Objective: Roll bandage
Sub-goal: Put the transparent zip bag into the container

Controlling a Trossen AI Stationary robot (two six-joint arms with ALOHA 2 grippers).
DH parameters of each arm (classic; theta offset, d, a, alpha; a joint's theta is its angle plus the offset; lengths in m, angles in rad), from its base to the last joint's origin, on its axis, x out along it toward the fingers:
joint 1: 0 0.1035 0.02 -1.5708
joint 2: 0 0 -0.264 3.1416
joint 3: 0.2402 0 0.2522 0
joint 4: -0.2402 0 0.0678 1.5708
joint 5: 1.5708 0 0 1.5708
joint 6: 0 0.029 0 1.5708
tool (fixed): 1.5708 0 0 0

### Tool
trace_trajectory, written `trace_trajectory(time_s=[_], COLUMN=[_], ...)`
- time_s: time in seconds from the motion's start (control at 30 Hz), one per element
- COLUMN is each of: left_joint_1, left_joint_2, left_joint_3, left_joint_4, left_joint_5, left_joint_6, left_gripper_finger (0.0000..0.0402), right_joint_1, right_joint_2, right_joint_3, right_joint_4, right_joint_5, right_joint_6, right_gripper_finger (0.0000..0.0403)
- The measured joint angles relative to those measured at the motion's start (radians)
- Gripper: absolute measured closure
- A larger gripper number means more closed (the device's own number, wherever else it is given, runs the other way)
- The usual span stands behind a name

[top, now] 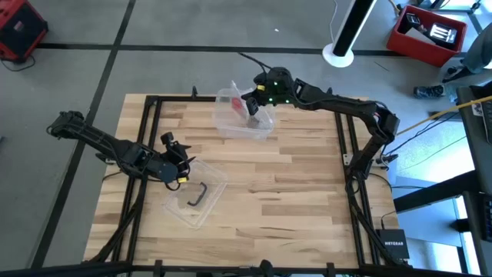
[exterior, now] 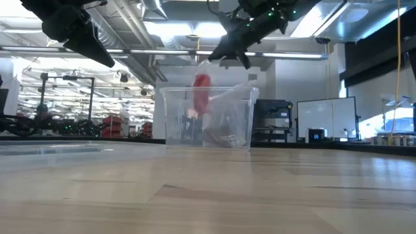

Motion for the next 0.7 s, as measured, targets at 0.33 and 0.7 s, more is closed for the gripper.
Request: trace_trajectory(time_s=[0.33, 0.7], left_joint_1=[0.000, 0.000], left_joint_2=[0.000, 0.001], left_joint_3=[0.001, 0.001], left_joint_4=[0.046, 0.044], left_joint_5=[0.004, 0.030], left_joint_6=[0.019, -0.010], left_gripper_finger=[0.0218, 0.0218], right_joint_1=[0.096, 0.117], right_joint_2=[0.160, 0.307], right_joint_3=[0.001, 0.000], right_joint_4=[0.287, 0.403], right_joint_5=[0.092, 0.069], right_joint_6=[0.221, 0.335], right_gripper_finger=[0.0398, 0.0398])
